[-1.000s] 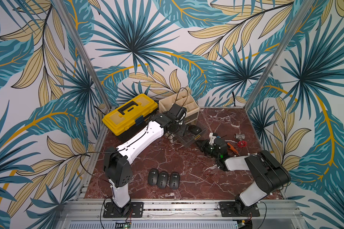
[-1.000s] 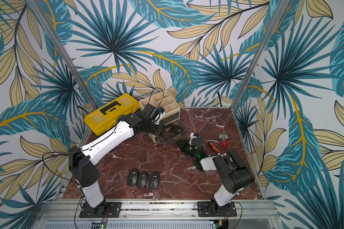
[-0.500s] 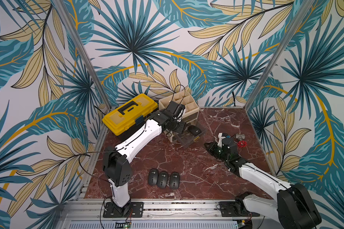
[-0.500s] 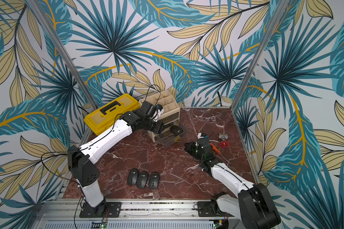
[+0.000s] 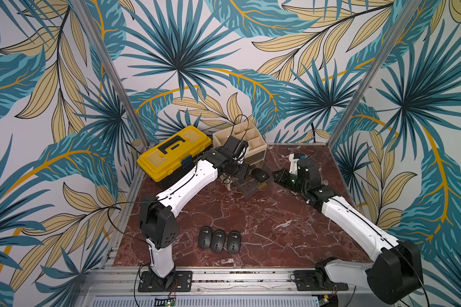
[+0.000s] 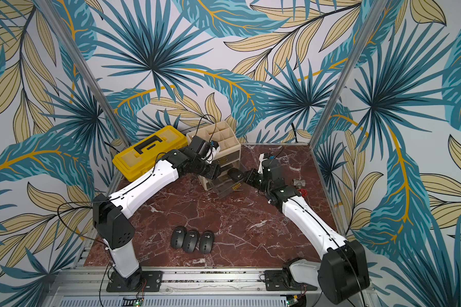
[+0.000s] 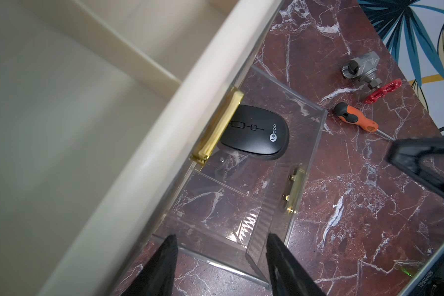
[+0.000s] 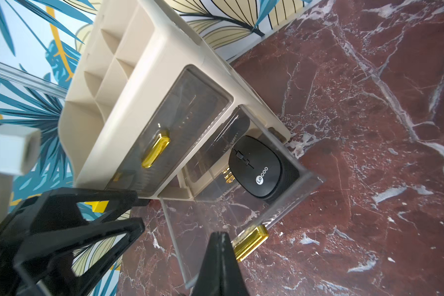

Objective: Take the mice out of the drawer
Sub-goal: Move the storage box to the center of the board.

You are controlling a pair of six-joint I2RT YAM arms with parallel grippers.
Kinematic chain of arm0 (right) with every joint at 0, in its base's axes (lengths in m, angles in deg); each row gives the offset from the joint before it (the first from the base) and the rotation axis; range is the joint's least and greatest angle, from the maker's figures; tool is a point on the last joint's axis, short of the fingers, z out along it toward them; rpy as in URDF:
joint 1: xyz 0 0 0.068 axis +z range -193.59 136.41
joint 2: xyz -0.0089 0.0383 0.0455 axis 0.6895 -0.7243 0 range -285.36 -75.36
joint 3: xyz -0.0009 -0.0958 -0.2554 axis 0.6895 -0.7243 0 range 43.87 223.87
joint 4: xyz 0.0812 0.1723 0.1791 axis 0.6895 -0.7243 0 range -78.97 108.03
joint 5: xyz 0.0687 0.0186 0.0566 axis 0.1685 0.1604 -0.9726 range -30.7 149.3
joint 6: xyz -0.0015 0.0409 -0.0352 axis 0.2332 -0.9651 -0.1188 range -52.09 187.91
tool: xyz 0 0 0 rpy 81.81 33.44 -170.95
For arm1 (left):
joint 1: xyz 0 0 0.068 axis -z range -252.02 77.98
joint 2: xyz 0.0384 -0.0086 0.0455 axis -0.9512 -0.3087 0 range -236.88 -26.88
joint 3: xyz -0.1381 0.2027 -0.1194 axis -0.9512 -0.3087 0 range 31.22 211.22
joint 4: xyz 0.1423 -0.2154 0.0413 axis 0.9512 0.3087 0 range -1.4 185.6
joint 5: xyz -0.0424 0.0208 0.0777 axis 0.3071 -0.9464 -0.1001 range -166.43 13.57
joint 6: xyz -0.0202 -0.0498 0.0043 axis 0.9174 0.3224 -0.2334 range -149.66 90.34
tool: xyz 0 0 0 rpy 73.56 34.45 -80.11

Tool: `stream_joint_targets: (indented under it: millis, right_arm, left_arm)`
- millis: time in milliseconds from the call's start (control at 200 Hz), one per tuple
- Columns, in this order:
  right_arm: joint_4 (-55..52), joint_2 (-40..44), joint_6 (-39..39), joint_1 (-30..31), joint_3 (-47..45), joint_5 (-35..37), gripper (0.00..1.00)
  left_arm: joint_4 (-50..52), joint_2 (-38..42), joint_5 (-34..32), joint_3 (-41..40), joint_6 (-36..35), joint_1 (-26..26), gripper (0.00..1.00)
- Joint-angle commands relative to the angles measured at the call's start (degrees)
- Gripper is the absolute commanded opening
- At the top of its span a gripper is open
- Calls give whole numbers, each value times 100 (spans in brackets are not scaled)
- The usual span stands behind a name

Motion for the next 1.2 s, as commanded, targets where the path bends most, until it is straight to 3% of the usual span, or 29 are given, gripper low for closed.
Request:
stream_joint_targets:
  millis: [0, 646, 1192]
  right_arm:
    - [-371, -471, 137, 9, 358, -44, 0]
    - [-1350, -2548, 185, 234, 2349, 867, 0]
    - [-2005, -3328, 570, 423, 3135, 1335, 0]
  left_arm:
    - [-125, -112, 105, 209, 43, -54, 58]
    - [-252, -90, 337, 103, 156, -48, 58]
    - [-312, -91, 370, -18, 172, -49, 58]
